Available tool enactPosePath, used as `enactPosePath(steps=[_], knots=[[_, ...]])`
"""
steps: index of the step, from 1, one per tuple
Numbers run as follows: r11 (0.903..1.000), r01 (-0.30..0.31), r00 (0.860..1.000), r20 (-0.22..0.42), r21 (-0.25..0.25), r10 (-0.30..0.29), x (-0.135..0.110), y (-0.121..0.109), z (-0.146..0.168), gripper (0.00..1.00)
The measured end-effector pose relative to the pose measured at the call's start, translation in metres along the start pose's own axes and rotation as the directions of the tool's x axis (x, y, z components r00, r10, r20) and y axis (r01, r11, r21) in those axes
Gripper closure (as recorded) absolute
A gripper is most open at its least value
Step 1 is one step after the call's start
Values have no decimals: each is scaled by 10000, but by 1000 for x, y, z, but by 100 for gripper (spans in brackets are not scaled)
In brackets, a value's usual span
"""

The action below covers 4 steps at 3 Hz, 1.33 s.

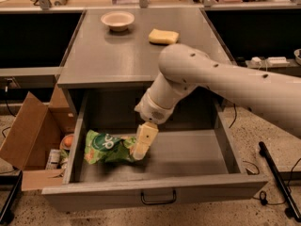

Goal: Pick green rice chip bag from top drawer and place on counter

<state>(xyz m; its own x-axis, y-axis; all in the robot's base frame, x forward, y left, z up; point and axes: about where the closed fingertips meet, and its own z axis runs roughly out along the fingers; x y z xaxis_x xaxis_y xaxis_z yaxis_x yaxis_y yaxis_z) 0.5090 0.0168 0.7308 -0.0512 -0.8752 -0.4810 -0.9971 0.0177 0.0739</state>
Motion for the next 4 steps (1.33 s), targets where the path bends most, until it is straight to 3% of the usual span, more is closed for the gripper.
enactPosePath(steps=[1, 3, 4], knots=[[9993, 317, 9977, 613, -204, -304, -82, -3, 2, 0], [9994, 337, 9987, 396, -92, -333, -70, -9, 17, 0], [9986, 519, 9986, 101, -89, -518, -41, -23, 51, 0]])
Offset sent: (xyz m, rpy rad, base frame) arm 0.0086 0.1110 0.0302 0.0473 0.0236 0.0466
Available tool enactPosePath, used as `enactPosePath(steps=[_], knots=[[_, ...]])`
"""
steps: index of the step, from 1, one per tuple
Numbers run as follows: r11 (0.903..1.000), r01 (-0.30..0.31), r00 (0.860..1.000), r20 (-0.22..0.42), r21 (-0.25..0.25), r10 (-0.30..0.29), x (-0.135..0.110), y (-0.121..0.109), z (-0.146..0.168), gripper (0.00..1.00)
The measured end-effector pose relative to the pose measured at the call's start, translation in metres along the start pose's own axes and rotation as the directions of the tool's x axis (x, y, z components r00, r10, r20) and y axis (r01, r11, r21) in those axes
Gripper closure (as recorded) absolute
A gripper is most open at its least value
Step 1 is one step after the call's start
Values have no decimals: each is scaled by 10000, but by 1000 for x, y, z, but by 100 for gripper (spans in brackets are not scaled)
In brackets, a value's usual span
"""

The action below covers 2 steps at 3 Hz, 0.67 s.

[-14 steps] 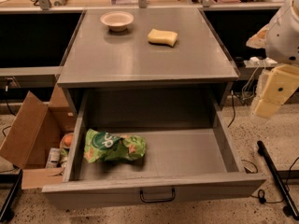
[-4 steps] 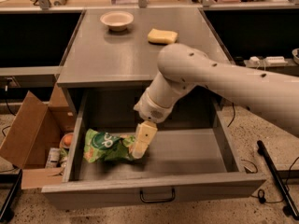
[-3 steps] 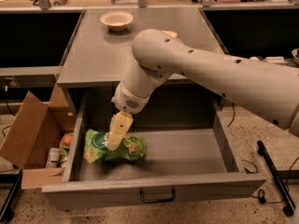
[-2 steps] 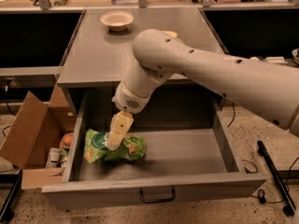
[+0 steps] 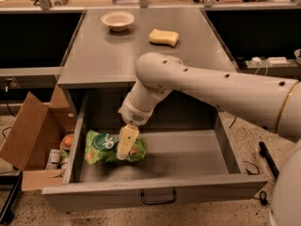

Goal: Pick green rice chip bag from top drawer and place on counter

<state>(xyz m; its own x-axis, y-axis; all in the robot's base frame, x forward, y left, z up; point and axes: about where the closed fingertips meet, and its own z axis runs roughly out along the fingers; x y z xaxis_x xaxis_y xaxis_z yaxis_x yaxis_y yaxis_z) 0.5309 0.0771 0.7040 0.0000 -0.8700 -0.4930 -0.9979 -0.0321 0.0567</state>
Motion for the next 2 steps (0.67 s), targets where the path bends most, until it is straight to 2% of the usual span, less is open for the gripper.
enactPosePath(steps=[1, 2], knots=[[9998, 214, 9982, -560, -19, -215, 55, -26, 67, 3], [9996, 284, 9973, -685, -3, -284, 70, -35, 85, 25]])
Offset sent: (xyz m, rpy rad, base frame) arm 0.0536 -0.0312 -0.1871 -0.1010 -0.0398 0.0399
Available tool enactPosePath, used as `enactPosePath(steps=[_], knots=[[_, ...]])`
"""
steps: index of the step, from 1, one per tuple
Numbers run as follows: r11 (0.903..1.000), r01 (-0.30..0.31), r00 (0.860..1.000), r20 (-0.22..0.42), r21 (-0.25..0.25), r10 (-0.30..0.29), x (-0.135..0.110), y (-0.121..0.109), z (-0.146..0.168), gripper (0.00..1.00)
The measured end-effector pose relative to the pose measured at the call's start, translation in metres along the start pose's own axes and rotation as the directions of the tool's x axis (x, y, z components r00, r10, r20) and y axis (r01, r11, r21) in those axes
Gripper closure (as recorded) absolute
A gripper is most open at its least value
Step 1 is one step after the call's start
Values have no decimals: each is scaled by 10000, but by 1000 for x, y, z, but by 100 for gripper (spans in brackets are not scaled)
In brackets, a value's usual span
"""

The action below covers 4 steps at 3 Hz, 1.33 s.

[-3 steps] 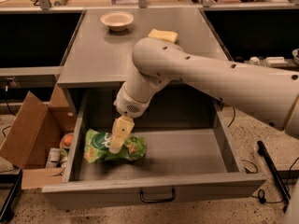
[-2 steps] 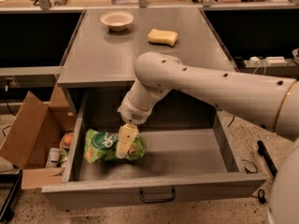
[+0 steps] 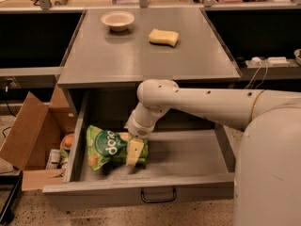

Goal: Pick green rice chip bag from top drawer and place on counter

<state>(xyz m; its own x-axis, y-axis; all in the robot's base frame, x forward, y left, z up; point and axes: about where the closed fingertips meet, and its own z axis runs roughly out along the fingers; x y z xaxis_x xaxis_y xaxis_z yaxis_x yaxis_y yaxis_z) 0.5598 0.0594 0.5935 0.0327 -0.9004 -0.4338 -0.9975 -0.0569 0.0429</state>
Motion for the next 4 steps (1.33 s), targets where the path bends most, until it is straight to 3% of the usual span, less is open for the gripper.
enactPosePath(steps=[1, 2, 3, 4], knots=[[10000, 9, 10000, -3, 4, -9, -4, 0, -8, 56], [10000, 9, 10000, -3, 5, -9, -5, 1, -10, 80], [9911, 313, 9982, 476, 1296, -377, -22, 15, -66, 100], [9719, 518, 9949, 720, 2296, -701, -29, 24, -115, 100]])
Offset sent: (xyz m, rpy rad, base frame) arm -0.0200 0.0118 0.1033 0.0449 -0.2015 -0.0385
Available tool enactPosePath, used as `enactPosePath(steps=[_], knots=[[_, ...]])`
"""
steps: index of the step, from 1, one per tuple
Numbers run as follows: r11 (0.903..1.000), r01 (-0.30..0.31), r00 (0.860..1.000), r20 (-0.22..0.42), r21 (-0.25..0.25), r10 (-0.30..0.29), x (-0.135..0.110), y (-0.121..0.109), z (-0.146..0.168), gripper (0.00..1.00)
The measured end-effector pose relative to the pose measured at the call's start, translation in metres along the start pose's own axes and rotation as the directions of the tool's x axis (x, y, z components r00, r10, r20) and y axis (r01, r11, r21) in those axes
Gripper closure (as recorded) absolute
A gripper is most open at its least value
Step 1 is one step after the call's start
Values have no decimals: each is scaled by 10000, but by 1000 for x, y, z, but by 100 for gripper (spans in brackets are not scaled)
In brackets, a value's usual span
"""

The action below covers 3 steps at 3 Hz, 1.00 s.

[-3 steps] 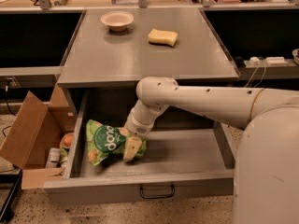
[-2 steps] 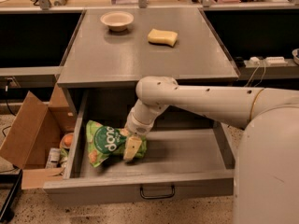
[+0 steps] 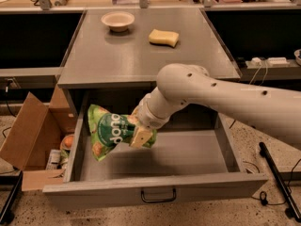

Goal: Pick green rice chip bag from top drawer and place on counter

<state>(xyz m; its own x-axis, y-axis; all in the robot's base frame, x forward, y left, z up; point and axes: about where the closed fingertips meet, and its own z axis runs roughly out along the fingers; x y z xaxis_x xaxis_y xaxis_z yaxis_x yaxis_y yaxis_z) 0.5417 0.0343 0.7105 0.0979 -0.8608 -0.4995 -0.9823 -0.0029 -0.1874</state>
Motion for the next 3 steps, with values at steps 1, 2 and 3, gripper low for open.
enactPosePath(steps=[1, 2, 3], knots=[[9958, 485, 9987, 110, 782, -495, -2, -6, -43, 100], [9958, 485, 9987, 110, 781, -495, -2, -6, -43, 100], [9921, 674, 9971, 276, 1054, -707, 3, -23, -60, 100]])
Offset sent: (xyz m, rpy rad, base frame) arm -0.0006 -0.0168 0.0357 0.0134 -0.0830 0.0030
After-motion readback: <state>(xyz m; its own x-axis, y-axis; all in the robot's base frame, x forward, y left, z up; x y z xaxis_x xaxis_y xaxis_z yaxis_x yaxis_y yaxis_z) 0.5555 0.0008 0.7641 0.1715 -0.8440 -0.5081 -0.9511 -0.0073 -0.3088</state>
